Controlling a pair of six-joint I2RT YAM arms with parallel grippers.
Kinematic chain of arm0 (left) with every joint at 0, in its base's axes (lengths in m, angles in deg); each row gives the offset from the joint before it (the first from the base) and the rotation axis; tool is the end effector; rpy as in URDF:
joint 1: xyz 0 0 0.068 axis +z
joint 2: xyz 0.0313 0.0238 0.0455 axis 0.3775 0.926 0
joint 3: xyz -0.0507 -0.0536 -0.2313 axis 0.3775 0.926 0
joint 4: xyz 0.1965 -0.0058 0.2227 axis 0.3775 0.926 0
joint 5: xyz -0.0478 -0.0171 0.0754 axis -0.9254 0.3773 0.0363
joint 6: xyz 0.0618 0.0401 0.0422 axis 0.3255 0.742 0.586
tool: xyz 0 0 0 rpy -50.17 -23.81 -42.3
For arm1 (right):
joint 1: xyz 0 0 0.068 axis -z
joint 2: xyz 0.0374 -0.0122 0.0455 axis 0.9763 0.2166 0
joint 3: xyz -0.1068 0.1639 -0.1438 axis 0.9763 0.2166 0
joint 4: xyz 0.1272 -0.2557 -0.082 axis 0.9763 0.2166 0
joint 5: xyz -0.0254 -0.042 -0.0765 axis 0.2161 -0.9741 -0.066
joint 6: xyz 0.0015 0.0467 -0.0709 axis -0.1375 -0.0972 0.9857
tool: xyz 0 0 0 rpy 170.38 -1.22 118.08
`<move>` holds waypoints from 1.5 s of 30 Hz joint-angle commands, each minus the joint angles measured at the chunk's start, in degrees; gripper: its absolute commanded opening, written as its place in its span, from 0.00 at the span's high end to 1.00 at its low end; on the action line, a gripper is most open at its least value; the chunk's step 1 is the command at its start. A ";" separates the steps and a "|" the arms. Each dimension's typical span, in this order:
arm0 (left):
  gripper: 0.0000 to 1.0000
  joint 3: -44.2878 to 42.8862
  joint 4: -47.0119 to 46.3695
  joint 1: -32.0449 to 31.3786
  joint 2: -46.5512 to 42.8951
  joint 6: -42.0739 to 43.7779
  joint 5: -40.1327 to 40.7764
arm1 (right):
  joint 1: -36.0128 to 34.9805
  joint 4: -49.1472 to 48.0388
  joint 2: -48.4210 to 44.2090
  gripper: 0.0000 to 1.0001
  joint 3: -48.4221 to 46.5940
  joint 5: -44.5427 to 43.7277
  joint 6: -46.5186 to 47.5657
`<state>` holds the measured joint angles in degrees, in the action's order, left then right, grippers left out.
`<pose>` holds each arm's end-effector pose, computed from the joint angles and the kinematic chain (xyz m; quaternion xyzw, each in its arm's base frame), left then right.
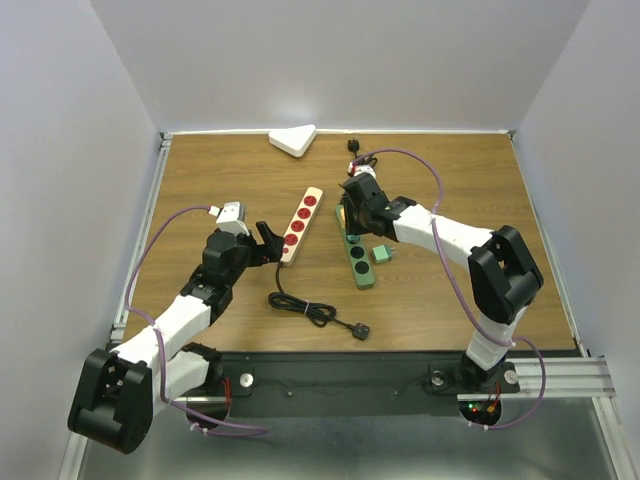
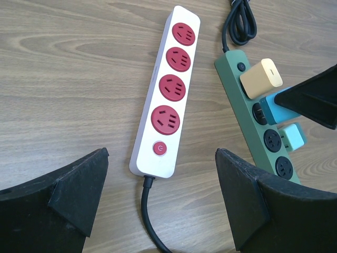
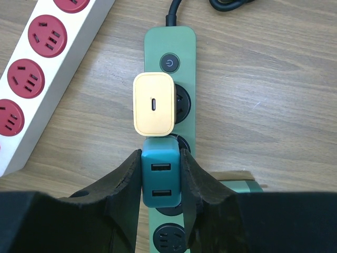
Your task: Insert the plug
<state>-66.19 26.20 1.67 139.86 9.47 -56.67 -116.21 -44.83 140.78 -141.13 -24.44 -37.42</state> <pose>0.2818 -0.1089 0.1627 -0.0027 0.7768 -0.2494 0.5782 0.3598 0.2629 0.1509 -0.0904 0.9237 0.0670 0.3662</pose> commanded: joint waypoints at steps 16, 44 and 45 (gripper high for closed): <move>0.06 0.65 -1.67 0.39 -1.25 0.83 -0.42 | -2.76 2.98 3.72 1.00 5.96 -6.64 2.05; 0.06 0.73 -2.73 0.74 -0.28 0.57 -1.56 | -7.86 -0.98 3.89 1.00 21.96 -5.24 -5.86; 0.06 0.65 -2.90 0.74 -0.11 0.48 -1.65 | -7.95 -1.24 4.42 1.00 21.96 -4.54 -5.60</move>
<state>-66.08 26.13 2.06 139.82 9.47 -57.32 -122.00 -64.35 138.58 -126.66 -35.37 -39.82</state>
